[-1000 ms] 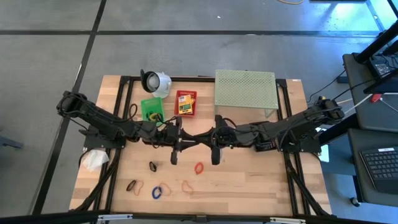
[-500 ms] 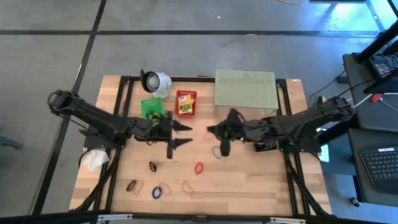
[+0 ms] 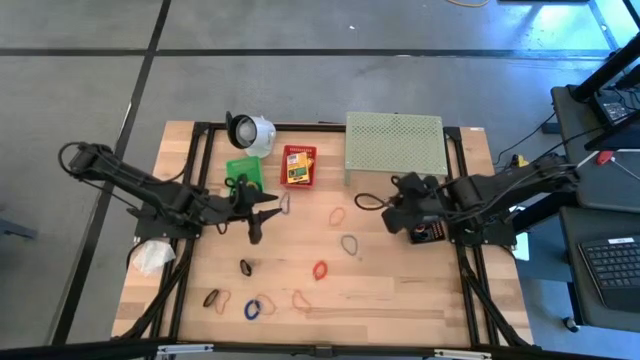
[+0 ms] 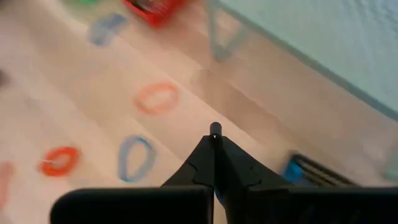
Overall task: Pick & Place Office Desk Supplies
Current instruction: Put the black rubber band into the black basket
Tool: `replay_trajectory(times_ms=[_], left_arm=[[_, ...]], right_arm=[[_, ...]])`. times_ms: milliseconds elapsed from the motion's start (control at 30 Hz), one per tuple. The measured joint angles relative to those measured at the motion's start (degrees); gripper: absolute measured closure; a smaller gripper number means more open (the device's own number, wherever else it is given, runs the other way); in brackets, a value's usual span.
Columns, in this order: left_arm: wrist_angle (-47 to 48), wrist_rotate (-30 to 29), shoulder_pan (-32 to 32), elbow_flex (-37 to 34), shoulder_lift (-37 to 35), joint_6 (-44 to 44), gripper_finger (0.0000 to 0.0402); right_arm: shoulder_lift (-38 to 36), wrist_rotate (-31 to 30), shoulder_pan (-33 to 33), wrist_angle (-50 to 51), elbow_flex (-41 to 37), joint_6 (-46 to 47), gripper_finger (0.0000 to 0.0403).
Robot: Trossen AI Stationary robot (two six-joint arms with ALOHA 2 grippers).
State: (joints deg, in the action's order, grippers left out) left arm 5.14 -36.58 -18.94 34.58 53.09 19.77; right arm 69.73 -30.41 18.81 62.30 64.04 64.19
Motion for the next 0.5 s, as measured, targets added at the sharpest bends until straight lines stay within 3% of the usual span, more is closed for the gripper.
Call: replay_trajectory(times_ms=[167,367,500], left_arm=[[-7.36,-1.11,1.30,-5.44,-0.40,-1.50,0.0236],[-11.44,-1.44,1.94,-6.29,-0.40,-5.64,0.0233],[-13.46,-1.16,1.78,-6.29,-0.40,-7.60,0.0233]], right_arm=[[0.49,2.09,0.00,7.38,-0.90,7.50,0.0398],[-1.39,9.47,-0.64,6.86,-9.67,13.22,0.0398],[-4.16,10.39,-0.99,1.55,-16.19,16.28,0.0398]])
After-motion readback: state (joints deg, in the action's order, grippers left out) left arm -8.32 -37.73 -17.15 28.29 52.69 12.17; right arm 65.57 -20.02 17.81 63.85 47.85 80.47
